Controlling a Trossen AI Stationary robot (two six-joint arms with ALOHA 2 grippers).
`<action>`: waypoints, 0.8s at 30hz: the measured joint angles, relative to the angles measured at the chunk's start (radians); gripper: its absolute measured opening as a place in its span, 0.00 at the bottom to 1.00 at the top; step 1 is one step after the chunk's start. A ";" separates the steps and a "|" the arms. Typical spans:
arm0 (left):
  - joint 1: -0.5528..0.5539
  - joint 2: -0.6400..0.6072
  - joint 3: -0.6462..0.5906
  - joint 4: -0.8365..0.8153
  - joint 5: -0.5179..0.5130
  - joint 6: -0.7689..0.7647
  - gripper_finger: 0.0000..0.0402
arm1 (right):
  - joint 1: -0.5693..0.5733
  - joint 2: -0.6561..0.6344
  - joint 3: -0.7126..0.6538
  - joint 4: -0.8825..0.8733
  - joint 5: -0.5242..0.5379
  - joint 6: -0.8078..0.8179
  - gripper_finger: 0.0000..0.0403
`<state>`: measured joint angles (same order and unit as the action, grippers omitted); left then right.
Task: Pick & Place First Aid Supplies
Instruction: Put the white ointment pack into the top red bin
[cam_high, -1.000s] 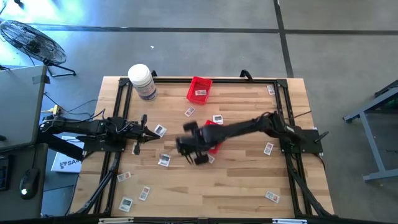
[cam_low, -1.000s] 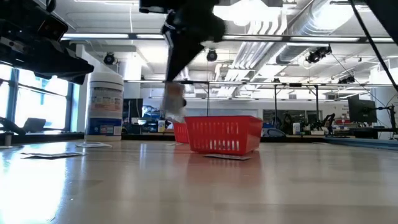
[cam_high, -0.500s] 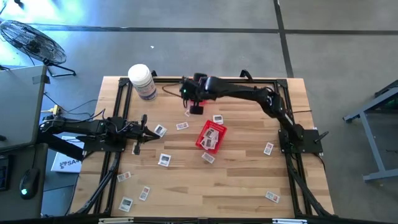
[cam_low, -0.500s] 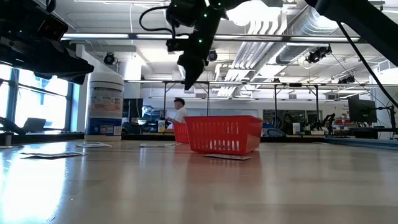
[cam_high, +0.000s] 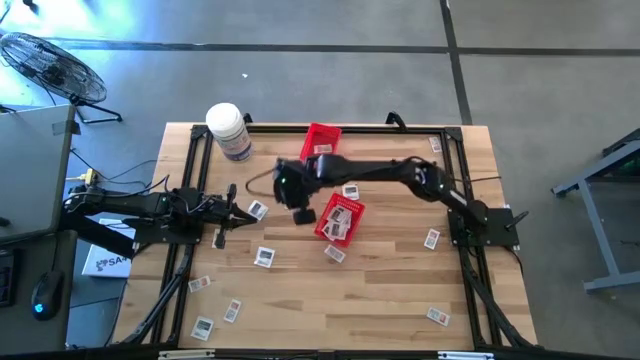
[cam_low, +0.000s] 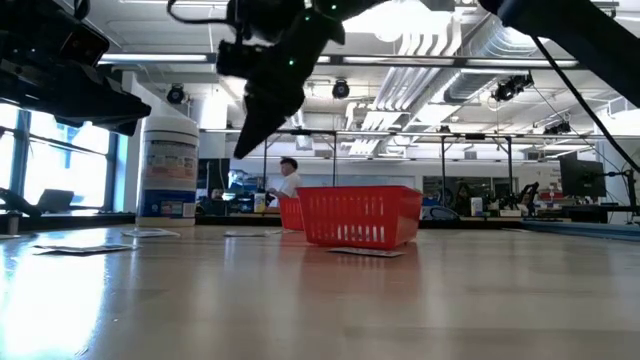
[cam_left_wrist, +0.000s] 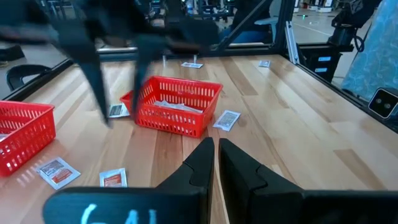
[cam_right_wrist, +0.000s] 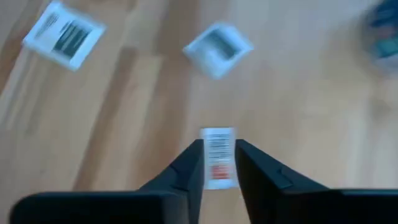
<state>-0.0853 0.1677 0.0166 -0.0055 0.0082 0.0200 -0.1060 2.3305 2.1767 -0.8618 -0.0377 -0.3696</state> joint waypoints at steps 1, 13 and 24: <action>0.000 0.000 0.000 0.000 0.000 0.000 0.05 | 0.007 0.014 0.000 0.001 -0.006 -0.006 0.24; 0.000 0.000 0.000 0.000 0.000 0.000 0.05 | -0.020 0.125 0.002 -0.042 -0.029 -0.059 0.28; 0.000 0.000 0.000 0.000 0.000 0.000 0.05 | -0.075 0.163 0.001 -0.089 -0.027 -0.059 0.28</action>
<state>-0.0853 0.1680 0.0166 -0.0055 0.0082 0.0197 -0.1805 2.4939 2.1777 -0.9503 -0.0646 -0.4285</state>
